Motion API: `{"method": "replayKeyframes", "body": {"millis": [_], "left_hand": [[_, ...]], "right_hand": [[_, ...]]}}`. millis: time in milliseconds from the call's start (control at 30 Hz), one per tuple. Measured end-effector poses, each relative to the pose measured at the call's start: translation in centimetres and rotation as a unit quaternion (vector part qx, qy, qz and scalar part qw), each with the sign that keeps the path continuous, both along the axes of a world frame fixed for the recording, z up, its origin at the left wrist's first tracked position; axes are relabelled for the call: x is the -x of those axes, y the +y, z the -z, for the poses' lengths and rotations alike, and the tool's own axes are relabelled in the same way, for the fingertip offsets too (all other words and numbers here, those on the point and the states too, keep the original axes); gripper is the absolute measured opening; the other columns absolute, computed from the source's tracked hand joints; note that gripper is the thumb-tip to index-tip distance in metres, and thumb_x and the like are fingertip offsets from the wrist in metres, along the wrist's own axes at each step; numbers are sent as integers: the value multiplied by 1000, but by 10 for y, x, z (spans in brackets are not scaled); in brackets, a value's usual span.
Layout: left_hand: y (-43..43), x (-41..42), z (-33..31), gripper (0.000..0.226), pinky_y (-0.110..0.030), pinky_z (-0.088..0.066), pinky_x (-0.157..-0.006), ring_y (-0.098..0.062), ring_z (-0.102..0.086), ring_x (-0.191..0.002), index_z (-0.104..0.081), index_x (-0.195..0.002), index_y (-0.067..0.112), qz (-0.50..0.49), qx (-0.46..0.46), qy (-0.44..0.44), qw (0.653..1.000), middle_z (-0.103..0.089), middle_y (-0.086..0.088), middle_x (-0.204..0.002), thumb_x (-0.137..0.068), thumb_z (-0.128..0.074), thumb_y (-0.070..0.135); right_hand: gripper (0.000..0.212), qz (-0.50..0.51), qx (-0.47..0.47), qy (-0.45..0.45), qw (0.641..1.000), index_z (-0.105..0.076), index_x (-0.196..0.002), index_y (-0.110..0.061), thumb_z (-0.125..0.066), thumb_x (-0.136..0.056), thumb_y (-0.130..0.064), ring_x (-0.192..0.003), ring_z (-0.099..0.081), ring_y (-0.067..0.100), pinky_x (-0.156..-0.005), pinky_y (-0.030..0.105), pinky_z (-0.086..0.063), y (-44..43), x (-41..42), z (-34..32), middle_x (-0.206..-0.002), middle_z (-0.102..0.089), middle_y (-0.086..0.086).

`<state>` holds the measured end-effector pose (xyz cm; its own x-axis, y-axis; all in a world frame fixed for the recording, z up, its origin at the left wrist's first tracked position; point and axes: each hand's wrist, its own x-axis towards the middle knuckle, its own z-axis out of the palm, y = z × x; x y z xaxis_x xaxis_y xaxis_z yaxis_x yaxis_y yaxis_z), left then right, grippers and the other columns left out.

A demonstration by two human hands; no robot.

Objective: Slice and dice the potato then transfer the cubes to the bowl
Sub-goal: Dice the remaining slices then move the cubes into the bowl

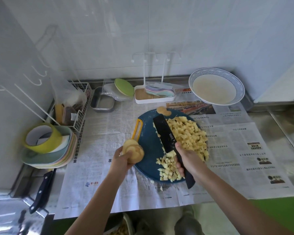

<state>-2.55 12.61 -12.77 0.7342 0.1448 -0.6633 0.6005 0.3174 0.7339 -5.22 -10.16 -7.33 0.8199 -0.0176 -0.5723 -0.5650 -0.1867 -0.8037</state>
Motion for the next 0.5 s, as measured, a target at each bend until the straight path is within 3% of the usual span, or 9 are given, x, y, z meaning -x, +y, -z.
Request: {"method": "replayKeyframes", "body": {"millis": [133, 233, 333, 400, 500], "left_hand": [[12, 1, -5, 49, -33, -54, -71, -26, -61, -96, -44, -138, 21, 18, -24, -43, 999, -52, -13, -123, -94, -55, 3], [17, 2, -9, 45, -32, -54, -69, -26, -62, -97, -47, -135, 23, 42, -37, -64, 996, -54, -11, -118, -94, -54, 4], [16, 4, -6, 46, -33, -54, -72, -30, -61, -104, -47, -135, 23, 69, -39, -61, 995, -54, -13, -124, -94, -55, 5], [13, 6, -2, 48, -38, -55, -75, -31, -62, -104, -46, -138, 22, 87, -53, -61, 993, -55, -15, -126, -94, -55, 5], [7, 9, 1, 48, -42, -56, -78, -27, -64, -96, -44, -139, 20, 121, -77, -63, 988, -59, -11, -118, -95, -55, 7]], "right_hand": [[62, -82, 83, -106, 988, -52, -60, -9, -29, -93, -56, -34, -44, 15, -39, 22, -40, 25, 40, 29, -41, -47, -1], [66, -61, 52, -95, 992, -52, -59, -4, -32, -92, -58, -31, -39, 11, -39, 22, -37, 47, 67, 55, -39, -43, 0], [57, -25, 89, -83, 992, -49, -56, -21, -32, -93, -61, -35, -44, 8, -40, 18, -34, 59, 78, 70, -41, -46, -3], [55, -47, 166, -115, 978, -43, -54, -22, -28, -94, -57, -35, -38, 8, -41, 19, -27, 55, 78, 72, -42, -39, -3], [54, -46, 276, -119, 953, -43, -55, -18, -32, -101, -43, -39, -37, 6, -41, 21, -30, 38, 68, 70, -47, -41, -6]]}}
